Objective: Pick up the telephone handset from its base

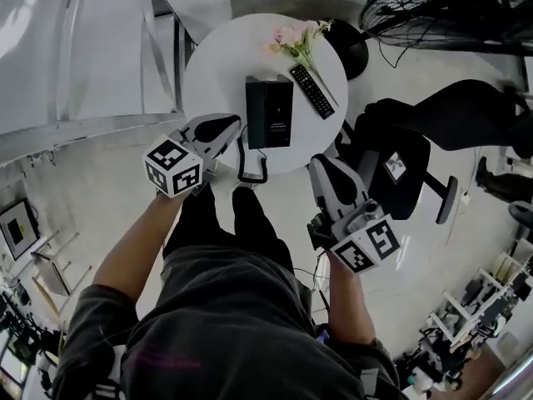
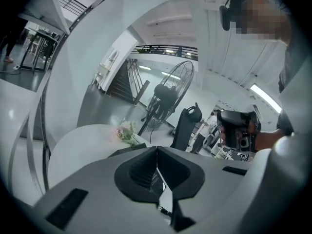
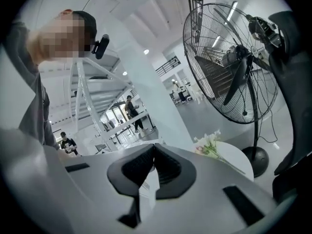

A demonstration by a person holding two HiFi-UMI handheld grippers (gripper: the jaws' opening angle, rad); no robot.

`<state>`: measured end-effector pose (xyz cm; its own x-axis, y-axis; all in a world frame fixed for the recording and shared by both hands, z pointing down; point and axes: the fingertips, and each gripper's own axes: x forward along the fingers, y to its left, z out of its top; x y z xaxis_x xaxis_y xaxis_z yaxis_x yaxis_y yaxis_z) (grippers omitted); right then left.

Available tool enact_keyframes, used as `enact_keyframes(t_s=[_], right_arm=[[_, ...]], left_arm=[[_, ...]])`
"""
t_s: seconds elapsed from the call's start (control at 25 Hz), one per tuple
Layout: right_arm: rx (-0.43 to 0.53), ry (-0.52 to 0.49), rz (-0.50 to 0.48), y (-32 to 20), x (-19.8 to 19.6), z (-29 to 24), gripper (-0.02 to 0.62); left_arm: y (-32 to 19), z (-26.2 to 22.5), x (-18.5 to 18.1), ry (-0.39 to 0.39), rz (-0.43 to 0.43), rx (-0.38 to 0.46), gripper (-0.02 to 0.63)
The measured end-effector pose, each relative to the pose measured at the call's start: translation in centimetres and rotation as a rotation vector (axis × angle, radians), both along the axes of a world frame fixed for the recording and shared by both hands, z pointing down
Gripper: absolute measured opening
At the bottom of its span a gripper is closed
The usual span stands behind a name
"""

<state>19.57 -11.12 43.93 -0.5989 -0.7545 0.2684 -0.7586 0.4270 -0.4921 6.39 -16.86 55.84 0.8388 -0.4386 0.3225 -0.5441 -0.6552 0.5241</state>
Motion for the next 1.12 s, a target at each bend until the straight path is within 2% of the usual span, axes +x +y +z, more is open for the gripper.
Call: enact_keyframes(t_s=[0.24,0.48,0.64,0.96,1.12], right_arm=[[-0.053,0.000,-0.057,-0.5,0.1,3.5,0.018],[-0.109,0.008,-0.083,-0.1,0.5,6.6,0.018],[-0.132,0.006,-0.087,0.1,0.6,7.9,0.018],[-0.152,0.007,-0.082,0.4,1.0,8.7,0.018],[-0.155,0.004,-0.077,0.7,1.1,8.8,0.018]], left_arm=[[-0.3,5.4,0.1,0.011,-0.064,-0.082,0.021],[-0.7,10.1,0.8,0.021,-0.087,-0.158,0.105],[-0.6,12.4,1.4,0.037,-0.072,-0.221,0.150],[-0.9,14.1,2.7,0.055,-0.034,-0.292,0.150],[-0.9,14.3,3.4,0.054,0.006,-0.310,0.121]])
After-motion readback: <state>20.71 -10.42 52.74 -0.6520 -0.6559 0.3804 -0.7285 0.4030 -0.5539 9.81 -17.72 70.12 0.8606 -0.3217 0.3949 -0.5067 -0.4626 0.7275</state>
